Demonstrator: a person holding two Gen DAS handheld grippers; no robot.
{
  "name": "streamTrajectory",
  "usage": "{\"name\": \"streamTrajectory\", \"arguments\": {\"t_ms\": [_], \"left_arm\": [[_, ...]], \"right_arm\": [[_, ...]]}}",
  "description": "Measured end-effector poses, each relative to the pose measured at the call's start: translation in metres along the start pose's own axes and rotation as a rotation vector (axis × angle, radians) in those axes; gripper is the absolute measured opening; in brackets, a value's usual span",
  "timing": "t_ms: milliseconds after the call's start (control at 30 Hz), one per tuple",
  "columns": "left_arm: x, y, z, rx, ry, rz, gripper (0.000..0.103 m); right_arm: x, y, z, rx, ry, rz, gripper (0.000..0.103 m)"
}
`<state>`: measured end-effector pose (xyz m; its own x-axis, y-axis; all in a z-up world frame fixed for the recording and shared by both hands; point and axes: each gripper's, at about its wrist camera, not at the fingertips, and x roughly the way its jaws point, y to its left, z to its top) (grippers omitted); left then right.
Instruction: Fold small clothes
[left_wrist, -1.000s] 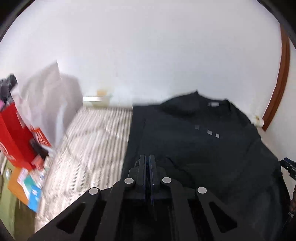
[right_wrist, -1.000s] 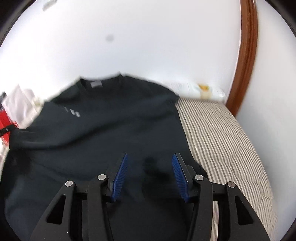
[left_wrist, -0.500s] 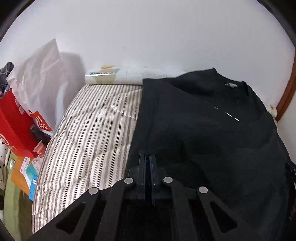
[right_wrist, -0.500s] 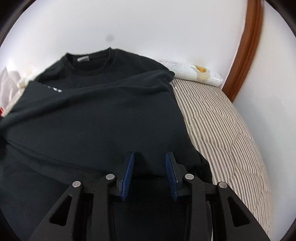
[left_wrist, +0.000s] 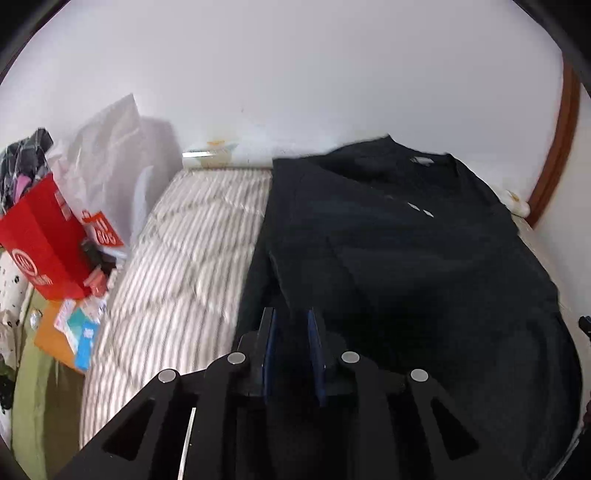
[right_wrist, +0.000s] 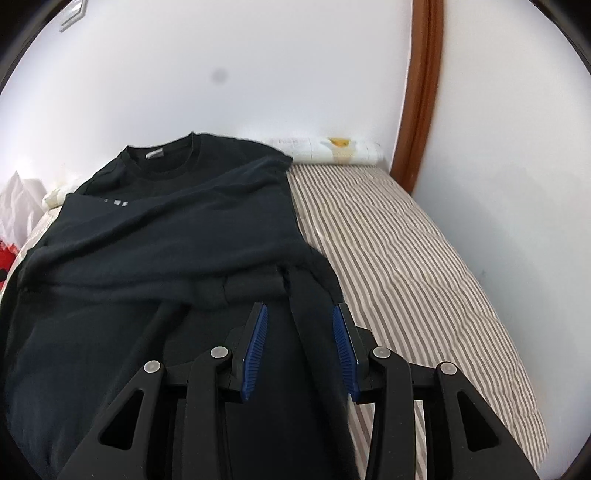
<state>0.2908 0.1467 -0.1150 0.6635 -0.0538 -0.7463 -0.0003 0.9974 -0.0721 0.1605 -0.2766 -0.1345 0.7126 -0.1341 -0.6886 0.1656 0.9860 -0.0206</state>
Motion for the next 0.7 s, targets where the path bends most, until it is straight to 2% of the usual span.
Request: {"name": "streamTrajectory", "arguments": {"t_ms": [67,167,233,267,300,333,467,567,700], "left_arm": [[-0.009,-0.001,-0.011,-0.009,0.008,-0.037,0.016],[-0.025,-0.003,-0.034,-0.006,0.023,-0.016,0.020],[-0.031,-0.003,-0.048,-0.010,0.037,-0.011,0.033],[-0.036,-0.003,-0.060,-0.014,0.044,-0.007,0.038],[-0.038,-0.002,-0.068,-0.017,0.049,-0.006,0.050],[-0.041,-0.002,-0.076,-0.020,0.055,-0.009,0.057],[-0.056,0.003,-0.110,-0.027,0.060,-0.005,0.057],[-0.061,0.010,-0.127,-0.033,0.066,0.025,0.058],[-0.059,0.019,-0.144,-0.060,0.095,0.002,0.058]], "right_arm": [[-0.005,-0.006,-0.009,-0.004,0.030,0.003,0.037],[-0.013,-0.013,-0.025,-0.013,0.051,0.003,0.037],[-0.017,-0.016,-0.036,-0.021,0.054,-0.012,0.038],[-0.018,-0.020,-0.043,-0.011,0.061,-0.005,0.043],[-0.019,-0.024,-0.049,0.002,0.068,0.002,0.046],[-0.019,-0.028,-0.055,0.015,0.074,0.007,0.051],[-0.018,-0.034,-0.079,0.020,0.105,0.037,0.060],[-0.015,-0.032,-0.090,0.014,0.130,0.052,0.063],[-0.011,-0.027,-0.101,0.028,0.151,0.095,0.066]]}}
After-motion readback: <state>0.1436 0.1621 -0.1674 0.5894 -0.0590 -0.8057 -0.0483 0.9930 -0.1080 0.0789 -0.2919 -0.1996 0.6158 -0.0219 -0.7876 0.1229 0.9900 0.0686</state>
